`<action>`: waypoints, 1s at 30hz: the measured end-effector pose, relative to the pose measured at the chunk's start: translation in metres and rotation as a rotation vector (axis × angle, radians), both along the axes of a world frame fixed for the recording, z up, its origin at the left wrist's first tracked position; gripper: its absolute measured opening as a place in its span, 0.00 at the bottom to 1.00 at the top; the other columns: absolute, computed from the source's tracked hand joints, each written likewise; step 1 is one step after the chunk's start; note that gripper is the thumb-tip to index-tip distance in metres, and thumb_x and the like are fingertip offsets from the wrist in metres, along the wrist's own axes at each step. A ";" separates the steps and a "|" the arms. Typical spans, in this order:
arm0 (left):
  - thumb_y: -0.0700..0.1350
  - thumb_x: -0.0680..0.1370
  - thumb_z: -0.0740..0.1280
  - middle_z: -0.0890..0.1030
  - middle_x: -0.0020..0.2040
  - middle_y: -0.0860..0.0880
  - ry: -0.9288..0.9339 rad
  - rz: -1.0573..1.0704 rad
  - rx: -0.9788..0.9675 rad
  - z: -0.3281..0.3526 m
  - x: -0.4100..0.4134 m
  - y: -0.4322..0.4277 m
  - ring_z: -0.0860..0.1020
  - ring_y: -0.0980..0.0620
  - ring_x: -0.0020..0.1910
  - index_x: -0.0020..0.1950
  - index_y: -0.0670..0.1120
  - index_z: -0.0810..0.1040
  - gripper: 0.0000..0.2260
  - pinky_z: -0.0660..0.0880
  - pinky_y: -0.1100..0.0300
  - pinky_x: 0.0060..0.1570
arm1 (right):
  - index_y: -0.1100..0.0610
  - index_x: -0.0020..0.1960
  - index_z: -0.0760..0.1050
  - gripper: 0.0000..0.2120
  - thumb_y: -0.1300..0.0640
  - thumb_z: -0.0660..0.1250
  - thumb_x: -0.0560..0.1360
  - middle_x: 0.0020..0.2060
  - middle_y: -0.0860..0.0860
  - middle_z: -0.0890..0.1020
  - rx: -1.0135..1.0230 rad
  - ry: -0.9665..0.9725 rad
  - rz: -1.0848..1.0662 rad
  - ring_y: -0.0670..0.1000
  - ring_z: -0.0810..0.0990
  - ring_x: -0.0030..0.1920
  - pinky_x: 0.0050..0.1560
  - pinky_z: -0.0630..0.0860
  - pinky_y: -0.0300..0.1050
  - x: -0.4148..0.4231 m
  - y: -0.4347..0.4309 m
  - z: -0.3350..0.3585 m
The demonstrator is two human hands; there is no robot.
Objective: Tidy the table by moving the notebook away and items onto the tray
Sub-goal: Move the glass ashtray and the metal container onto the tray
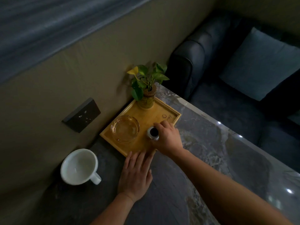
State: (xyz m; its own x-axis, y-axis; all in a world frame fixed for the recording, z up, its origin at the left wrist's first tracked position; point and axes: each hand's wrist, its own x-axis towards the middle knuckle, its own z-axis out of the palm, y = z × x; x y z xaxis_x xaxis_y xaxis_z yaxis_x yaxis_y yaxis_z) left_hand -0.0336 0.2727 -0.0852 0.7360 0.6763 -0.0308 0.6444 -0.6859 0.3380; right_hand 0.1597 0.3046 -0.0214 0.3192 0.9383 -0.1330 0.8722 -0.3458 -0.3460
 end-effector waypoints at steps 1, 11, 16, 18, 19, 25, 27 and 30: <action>0.54 0.77 0.59 0.70 0.70 0.46 -0.004 0.000 -0.001 0.000 0.000 0.000 0.68 0.44 0.69 0.80 0.54 0.50 0.33 0.55 0.42 0.74 | 0.49 0.69 0.68 0.30 0.44 0.70 0.70 0.57 0.50 0.75 -0.007 -0.014 0.004 0.55 0.73 0.58 0.58 0.71 0.54 0.001 -0.001 -0.002; 0.53 0.77 0.59 0.71 0.70 0.45 0.005 -0.005 -0.003 -0.002 0.000 0.000 0.67 0.44 0.70 0.80 0.54 0.51 0.32 0.58 0.41 0.73 | 0.46 0.68 0.68 0.30 0.43 0.70 0.69 0.57 0.50 0.75 -0.017 -0.051 -0.008 0.56 0.71 0.58 0.57 0.69 0.53 0.010 -0.004 -0.007; 0.53 0.77 0.59 0.70 0.71 0.45 0.011 -0.002 -0.010 -0.004 0.000 0.000 0.67 0.43 0.70 0.80 0.54 0.51 0.33 0.56 0.41 0.74 | 0.47 0.69 0.66 0.31 0.43 0.69 0.69 0.58 0.50 0.74 -0.030 -0.035 -0.028 0.56 0.70 0.59 0.58 0.71 0.54 0.007 -0.005 -0.006; 0.53 0.78 0.59 0.70 0.71 0.45 0.014 -0.003 -0.010 -0.004 0.000 0.001 0.66 0.43 0.71 0.80 0.54 0.50 0.32 0.56 0.41 0.74 | 0.47 0.71 0.65 0.32 0.43 0.69 0.69 0.60 0.51 0.74 -0.036 -0.025 -0.032 0.57 0.70 0.61 0.60 0.71 0.55 0.007 -0.006 -0.006; 0.53 0.78 0.59 0.70 0.71 0.45 0.014 -0.003 -0.010 -0.004 0.000 0.001 0.66 0.43 0.71 0.80 0.54 0.50 0.32 0.56 0.41 0.74 | 0.48 0.72 0.64 0.33 0.43 0.69 0.69 0.61 0.51 0.74 -0.037 -0.020 -0.034 0.57 0.70 0.61 0.61 0.71 0.55 0.007 -0.006 -0.005; 0.53 0.78 0.59 0.70 0.70 0.44 0.031 -0.005 -0.003 -0.003 0.000 0.001 0.66 0.43 0.71 0.80 0.54 0.50 0.32 0.56 0.40 0.74 | 0.49 0.72 0.64 0.35 0.43 0.71 0.69 0.61 0.52 0.73 -0.021 0.023 -0.044 0.57 0.70 0.62 0.61 0.73 0.56 0.006 -0.013 -0.003; 0.53 0.78 0.59 0.71 0.70 0.44 0.037 -0.007 0.000 -0.002 0.000 0.001 0.66 0.43 0.71 0.80 0.54 0.51 0.31 0.56 0.41 0.74 | 0.50 0.72 0.65 0.35 0.44 0.71 0.69 0.62 0.53 0.73 -0.010 0.042 -0.054 0.57 0.70 0.62 0.61 0.73 0.57 0.004 -0.016 -0.003; 0.53 0.78 0.59 0.70 0.70 0.45 0.058 -0.003 -0.001 0.000 0.000 0.001 0.67 0.43 0.70 0.79 0.53 0.55 0.30 0.56 0.41 0.74 | 0.51 0.71 0.67 0.31 0.44 0.70 0.71 0.62 0.53 0.74 0.015 0.068 -0.077 0.58 0.71 0.61 0.60 0.73 0.57 0.002 -0.022 0.001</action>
